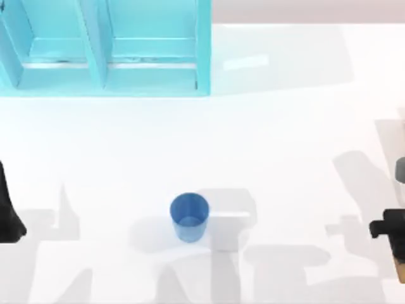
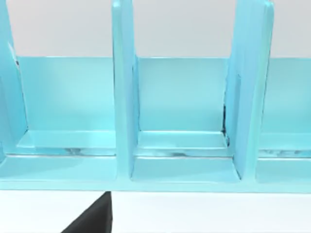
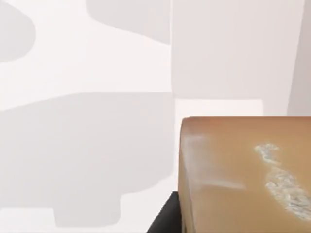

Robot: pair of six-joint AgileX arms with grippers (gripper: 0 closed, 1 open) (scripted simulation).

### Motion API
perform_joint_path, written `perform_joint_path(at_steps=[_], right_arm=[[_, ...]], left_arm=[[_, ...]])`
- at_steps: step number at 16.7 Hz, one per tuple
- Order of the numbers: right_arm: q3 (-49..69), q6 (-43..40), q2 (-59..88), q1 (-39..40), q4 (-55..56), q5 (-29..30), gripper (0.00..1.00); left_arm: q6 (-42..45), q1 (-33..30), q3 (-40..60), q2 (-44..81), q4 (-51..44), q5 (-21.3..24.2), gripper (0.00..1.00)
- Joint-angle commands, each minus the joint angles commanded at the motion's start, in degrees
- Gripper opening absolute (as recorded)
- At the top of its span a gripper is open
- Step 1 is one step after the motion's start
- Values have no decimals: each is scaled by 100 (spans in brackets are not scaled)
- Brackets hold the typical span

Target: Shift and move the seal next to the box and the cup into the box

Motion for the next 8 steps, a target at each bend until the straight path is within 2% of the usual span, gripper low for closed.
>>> perform_joint_path(at_steps=[8], right_arm=[[0,0,0,0,0,0,90]], left_arm=[[0,0,0,0,0,0,100]])
